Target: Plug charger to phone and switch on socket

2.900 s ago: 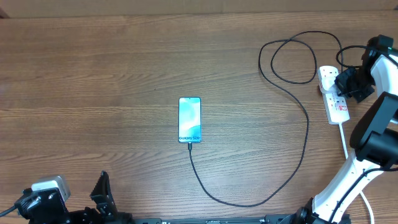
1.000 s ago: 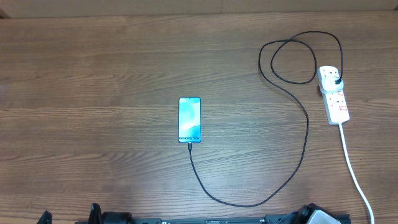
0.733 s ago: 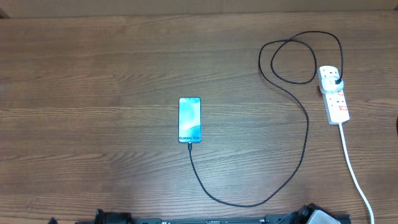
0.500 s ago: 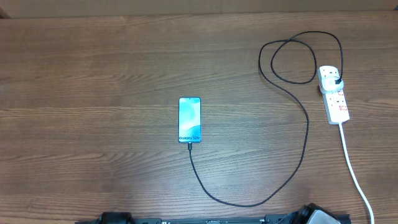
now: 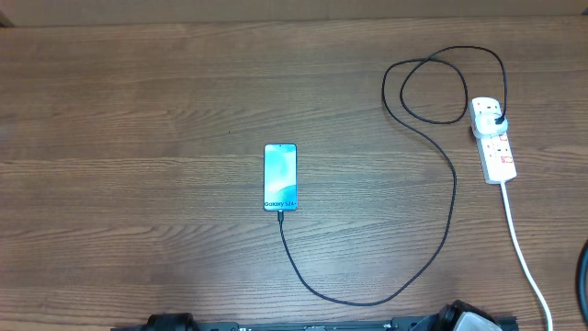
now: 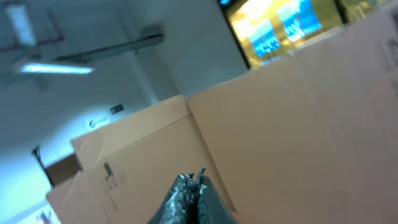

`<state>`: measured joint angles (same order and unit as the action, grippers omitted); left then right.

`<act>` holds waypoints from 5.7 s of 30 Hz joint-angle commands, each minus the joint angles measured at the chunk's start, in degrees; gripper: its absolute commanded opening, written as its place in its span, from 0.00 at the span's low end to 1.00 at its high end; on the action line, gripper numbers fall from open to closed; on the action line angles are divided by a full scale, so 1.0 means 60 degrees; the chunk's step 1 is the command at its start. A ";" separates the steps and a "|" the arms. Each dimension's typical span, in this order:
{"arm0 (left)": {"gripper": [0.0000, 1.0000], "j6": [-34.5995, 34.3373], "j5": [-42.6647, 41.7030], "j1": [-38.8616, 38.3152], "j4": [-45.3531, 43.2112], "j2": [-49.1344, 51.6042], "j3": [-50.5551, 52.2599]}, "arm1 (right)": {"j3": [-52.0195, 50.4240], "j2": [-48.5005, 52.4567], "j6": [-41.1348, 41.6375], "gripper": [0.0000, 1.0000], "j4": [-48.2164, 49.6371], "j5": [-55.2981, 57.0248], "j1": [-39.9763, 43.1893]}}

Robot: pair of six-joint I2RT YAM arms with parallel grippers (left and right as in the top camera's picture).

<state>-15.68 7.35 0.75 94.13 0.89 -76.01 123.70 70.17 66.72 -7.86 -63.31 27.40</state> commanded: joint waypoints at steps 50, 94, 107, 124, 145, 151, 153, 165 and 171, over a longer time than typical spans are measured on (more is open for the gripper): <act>1.00 -0.0954 -0.2120 -0.0208 -0.8786 -0.0106 0.6608 | -0.3770 -0.7723 -0.8710 0.59 -0.4921 0.3479 -0.3337; 1.00 0.0295 -0.1861 -0.0208 -1.4604 -0.0106 1.2375 | -0.3238 -0.9096 -0.9927 0.59 -0.5650 0.4054 -0.3745; 1.00 0.0295 -0.1585 -0.0200 -1.4626 -0.0095 1.2462 | -0.3238 -0.9100 -0.9930 0.90 -0.5643 0.4058 -0.3905; 1.00 0.0295 -0.1577 -0.0200 -1.4626 -0.0095 1.2462 | -0.3235 -1.0601 -1.0888 1.00 -0.5927 0.5905 -0.4750; 1.00 0.0295 -0.1577 -0.0200 -1.4626 -0.0095 1.2462 | -0.2932 -1.1642 -1.1205 1.00 -0.5472 0.7807 -0.4954; 1.00 0.0295 -0.1577 -0.0200 -1.4626 -0.0095 1.2462 | -0.2932 -1.1639 -1.1202 1.00 -0.4765 0.8298 -0.4619; 1.00 0.0295 -0.1577 -0.0200 -1.4626 -0.0095 1.2462 | -0.2932 -1.1639 -1.1205 1.00 -0.4688 0.8335 -0.4543; 0.99 0.0295 -0.1577 -0.0200 -1.4626 -0.0095 1.2462 | -0.4131 -1.1635 -1.0677 1.00 -0.3789 0.8797 -0.4441; 1.00 0.0295 -0.1581 -0.0200 -1.4626 -0.0095 1.2462 | -0.5807 -1.1635 -1.0622 1.00 -0.3807 0.8797 -0.4444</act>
<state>-14.79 -2.76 -0.67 6.57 0.89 -1.85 94.45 0.64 1.91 -30.33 -11.55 0.75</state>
